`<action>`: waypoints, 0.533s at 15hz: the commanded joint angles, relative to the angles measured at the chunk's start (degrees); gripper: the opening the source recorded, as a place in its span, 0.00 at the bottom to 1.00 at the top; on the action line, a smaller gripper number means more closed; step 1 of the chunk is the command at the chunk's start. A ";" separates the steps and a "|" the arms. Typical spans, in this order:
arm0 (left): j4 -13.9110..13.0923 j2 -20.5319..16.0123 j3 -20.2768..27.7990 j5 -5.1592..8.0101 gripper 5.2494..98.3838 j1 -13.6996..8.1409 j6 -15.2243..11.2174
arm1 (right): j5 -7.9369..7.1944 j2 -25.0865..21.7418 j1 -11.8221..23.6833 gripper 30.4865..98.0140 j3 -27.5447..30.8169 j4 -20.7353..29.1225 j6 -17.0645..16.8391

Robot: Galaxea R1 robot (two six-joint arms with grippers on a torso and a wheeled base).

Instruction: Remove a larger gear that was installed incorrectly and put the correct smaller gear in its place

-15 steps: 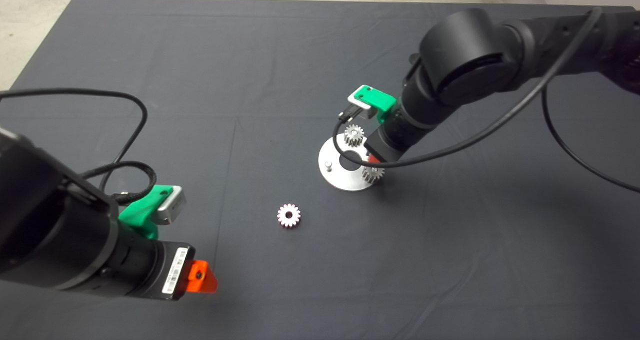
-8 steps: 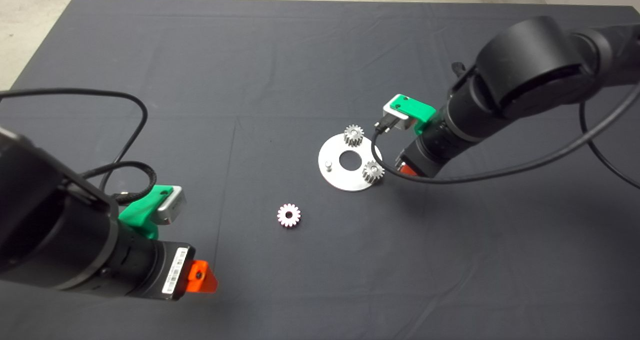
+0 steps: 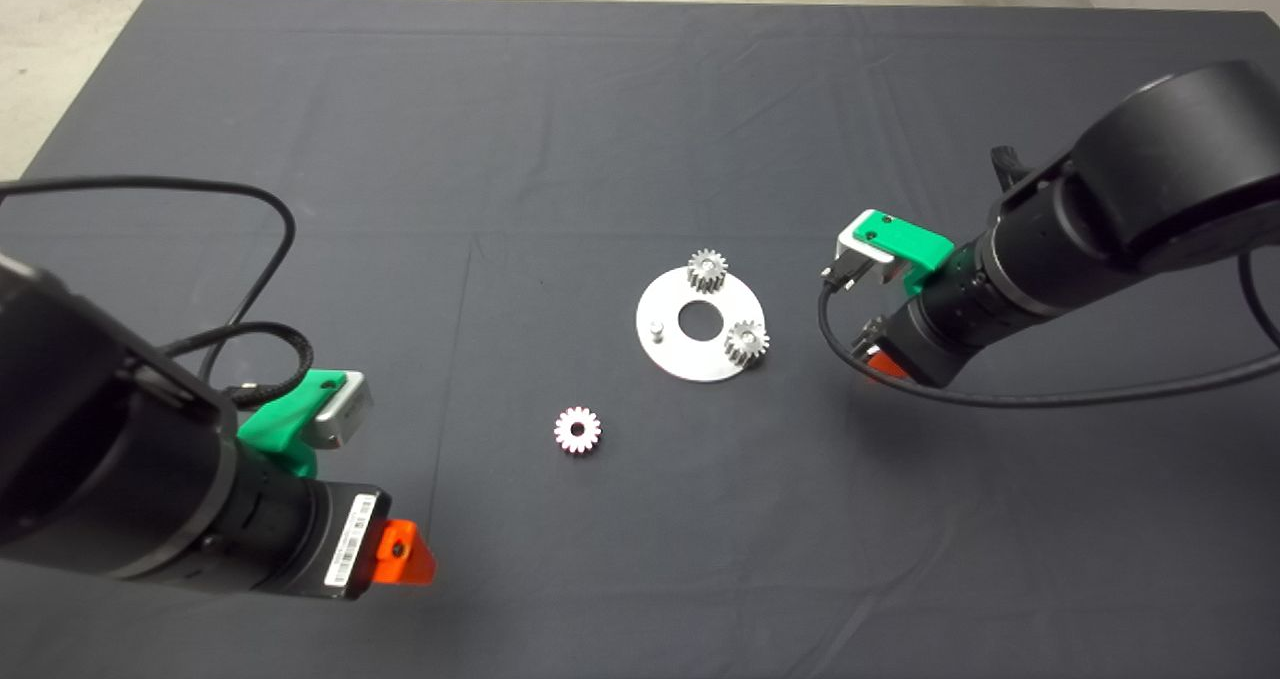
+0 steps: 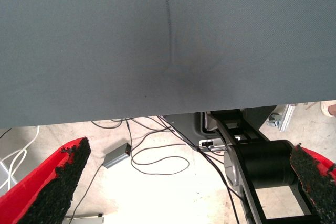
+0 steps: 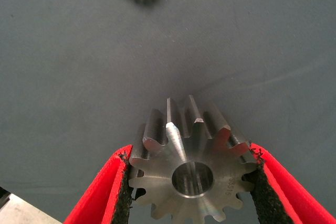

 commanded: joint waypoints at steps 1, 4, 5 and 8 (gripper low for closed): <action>-1.37 -0.12 1.02 0.02 1.00 -0.82 -0.21 | -5.49 -2.81 1.55 0.28 2.02 1.23 0.40; -1.72 -0.13 0.94 0.10 1.00 -0.82 -0.39 | -5.76 -3.71 0.06 0.28 1.94 0.80 0.34; -1.72 -0.13 0.94 0.10 1.00 -0.82 -0.39 | -5.83 -4.03 -0.11 0.28 1.94 0.71 0.32; -1.72 -0.13 0.94 0.10 1.00 -0.82 -0.39 | -5.84 -5.18 -3.25 0.28 2.45 -1.63 0.15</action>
